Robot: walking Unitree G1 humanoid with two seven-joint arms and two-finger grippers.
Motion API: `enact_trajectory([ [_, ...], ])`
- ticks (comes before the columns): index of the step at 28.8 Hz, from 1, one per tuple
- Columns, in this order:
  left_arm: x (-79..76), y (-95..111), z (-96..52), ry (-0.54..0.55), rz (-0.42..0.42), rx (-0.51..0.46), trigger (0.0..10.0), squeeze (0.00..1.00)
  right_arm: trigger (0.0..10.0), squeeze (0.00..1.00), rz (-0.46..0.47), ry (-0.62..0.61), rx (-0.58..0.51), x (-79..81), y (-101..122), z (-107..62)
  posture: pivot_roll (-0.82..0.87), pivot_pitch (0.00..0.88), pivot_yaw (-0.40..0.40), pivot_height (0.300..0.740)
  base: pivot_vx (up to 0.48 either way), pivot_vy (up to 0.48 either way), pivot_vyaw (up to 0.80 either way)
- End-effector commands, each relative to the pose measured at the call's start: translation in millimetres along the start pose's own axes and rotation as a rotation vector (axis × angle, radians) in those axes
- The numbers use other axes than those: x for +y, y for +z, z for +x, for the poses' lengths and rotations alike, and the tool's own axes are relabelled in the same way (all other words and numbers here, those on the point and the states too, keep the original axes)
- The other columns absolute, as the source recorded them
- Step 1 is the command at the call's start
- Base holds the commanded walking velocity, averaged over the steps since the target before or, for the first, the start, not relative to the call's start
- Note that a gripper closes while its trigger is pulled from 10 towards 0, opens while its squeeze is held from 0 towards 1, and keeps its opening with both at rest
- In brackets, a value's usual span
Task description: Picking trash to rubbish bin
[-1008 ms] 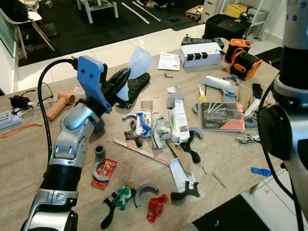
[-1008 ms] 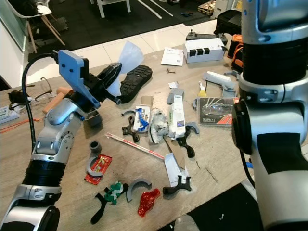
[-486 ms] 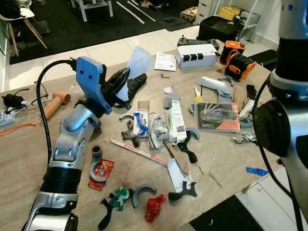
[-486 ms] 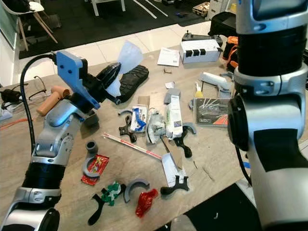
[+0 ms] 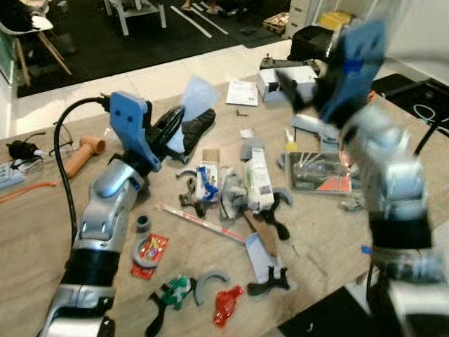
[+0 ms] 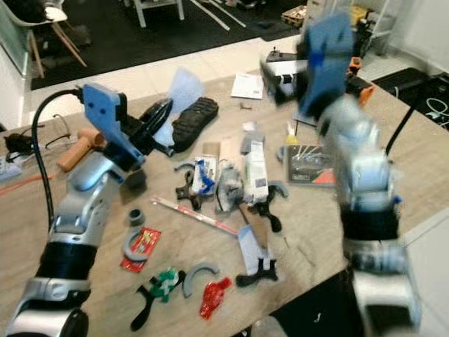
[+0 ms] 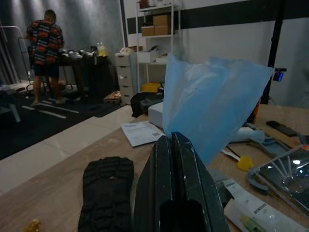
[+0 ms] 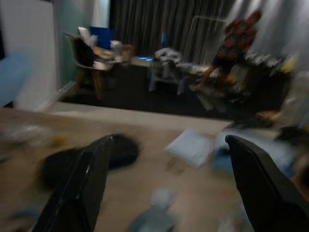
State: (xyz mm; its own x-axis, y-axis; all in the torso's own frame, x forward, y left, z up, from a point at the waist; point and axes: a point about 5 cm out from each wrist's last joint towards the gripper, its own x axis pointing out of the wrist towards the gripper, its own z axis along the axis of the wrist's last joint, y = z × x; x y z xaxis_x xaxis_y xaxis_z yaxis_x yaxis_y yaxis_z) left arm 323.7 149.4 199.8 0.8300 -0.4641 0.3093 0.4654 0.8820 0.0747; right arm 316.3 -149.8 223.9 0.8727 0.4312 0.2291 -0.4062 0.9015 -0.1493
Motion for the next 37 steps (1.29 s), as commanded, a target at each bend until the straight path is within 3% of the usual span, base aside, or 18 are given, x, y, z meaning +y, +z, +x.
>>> enact_trajectory([
  [1,-1.1,-6,-1.4,0.016,-0.028,0.016,10.0,0.00,10.0,0.00,0.013,0.035,-0.065,10.2,10,1.1,-0.09,0.000,0.032,0.740,0.000,0.000,0.00],
  [9,-8.9,-20,4.0,0.069,-0.086,0.044,10.0,0.00,10.0,0.00,0.062,0.079,-0.087,15.2,0,9.2,-0.08,0.000,0.010,0.740,-0.043,0.000,0.00],
  [15,-15.9,-30,3.4,0.064,-0.098,0.071,10.0,0.00,10.0,0.00,0.088,0.108,-0.024,30.8,-23,-0.1,-0.07,0.000,0.013,0.740,-0.382,0.000,0.00],
  [37,-31.9,-37,8.9,0.002,-0.105,0.082,10.0,0.00,10.0,0.00,0.109,0.083,0.023,21.3,-41,-2.0,-0.08,0.000,0.017,0.740,-0.412,0.000,0.00],
])
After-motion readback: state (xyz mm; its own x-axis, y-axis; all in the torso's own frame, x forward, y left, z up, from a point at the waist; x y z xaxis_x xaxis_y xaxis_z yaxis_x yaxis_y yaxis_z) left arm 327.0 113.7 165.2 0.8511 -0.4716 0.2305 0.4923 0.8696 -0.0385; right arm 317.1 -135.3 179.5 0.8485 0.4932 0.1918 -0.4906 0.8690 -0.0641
